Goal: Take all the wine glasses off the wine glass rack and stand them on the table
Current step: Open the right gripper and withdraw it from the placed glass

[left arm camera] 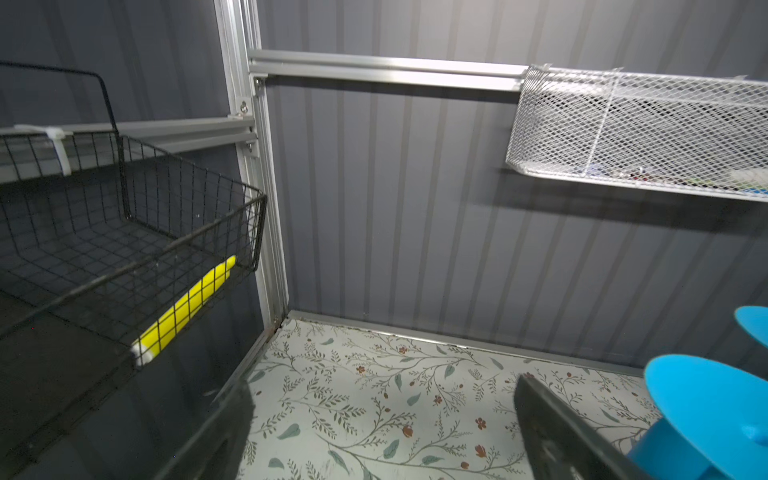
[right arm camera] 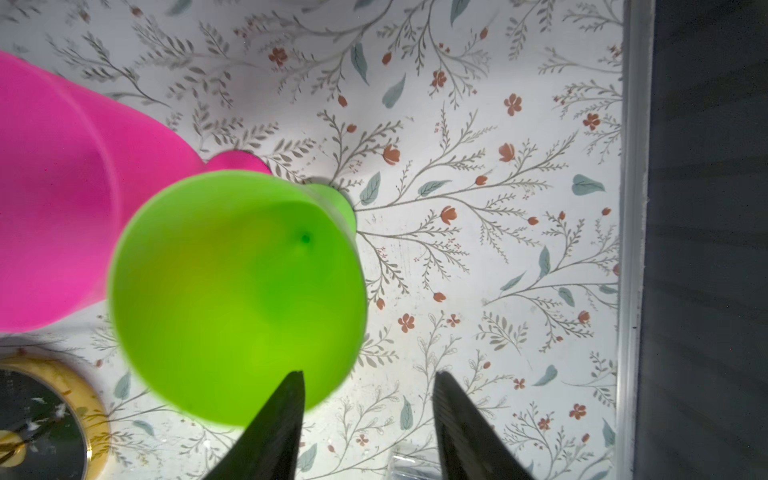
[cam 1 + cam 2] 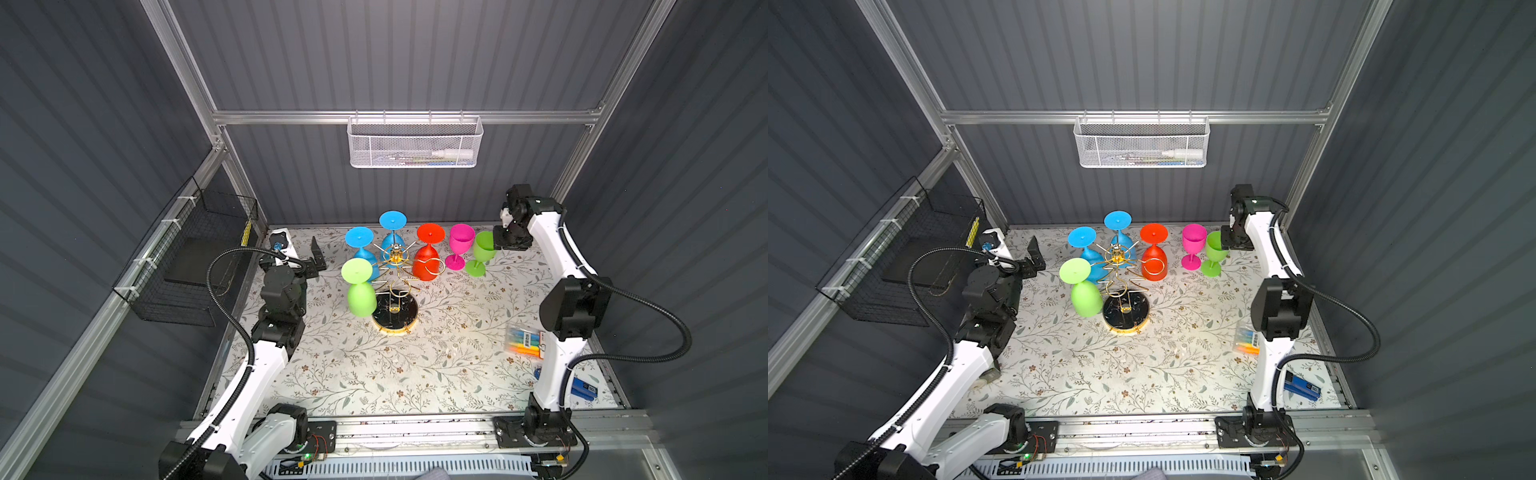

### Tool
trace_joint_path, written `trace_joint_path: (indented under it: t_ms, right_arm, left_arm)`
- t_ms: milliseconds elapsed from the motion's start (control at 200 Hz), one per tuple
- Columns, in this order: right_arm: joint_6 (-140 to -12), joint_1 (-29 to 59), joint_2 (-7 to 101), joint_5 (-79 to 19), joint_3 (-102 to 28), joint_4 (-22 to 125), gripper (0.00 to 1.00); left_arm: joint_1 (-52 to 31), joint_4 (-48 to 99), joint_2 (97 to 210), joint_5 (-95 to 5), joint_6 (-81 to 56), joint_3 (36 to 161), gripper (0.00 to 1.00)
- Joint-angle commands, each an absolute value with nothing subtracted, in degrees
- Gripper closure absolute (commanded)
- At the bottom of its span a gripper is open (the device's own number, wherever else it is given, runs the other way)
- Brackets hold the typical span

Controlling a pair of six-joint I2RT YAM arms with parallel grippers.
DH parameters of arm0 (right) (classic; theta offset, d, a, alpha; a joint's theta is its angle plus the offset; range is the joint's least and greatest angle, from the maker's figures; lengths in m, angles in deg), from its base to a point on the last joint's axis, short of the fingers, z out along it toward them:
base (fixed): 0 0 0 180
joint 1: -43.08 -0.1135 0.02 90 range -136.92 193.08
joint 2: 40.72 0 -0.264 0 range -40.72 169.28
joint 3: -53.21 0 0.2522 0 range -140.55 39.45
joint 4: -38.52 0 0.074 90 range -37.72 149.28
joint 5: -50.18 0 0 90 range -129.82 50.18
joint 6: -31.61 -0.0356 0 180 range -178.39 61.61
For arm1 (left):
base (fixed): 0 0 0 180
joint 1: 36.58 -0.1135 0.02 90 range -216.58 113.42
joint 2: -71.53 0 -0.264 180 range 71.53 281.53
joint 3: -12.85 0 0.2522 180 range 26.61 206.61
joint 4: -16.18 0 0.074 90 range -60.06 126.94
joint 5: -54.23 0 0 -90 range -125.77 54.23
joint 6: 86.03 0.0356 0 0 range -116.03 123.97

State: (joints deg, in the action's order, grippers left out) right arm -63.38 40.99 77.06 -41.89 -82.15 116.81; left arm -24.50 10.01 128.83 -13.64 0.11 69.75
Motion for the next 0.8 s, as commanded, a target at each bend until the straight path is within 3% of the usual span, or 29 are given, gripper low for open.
trace_joint_path:
  t_ms: [0,265,525,795]
  right_arm:
    - [-65.09,41.96,70.61,-36.67,-80.82,112.92,0.42]
    - [-69.84,42.53,55.65,-29.95,-65.22,99.97,0.35]
    - [-77.38,42.55,35.62,-21.54,-39.67,81.08,0.21]
    - [-78.68,42.54,25.83,-17.12,-29.66,79.83,0.19]
  left_arm:
    - [-25.53,12.87,129.49,-13.89,-4.7,72.66,0.0]
    - [-29.22,19.05,129.26,-23.32,-15.38,75.85,0.01]
    - [-37.24,27.24,127.68,-45.06,-31.91,79.95,0.07]
    - [-39.36,37.28,131.5,-70.8,-36.48,86.28,0.19]
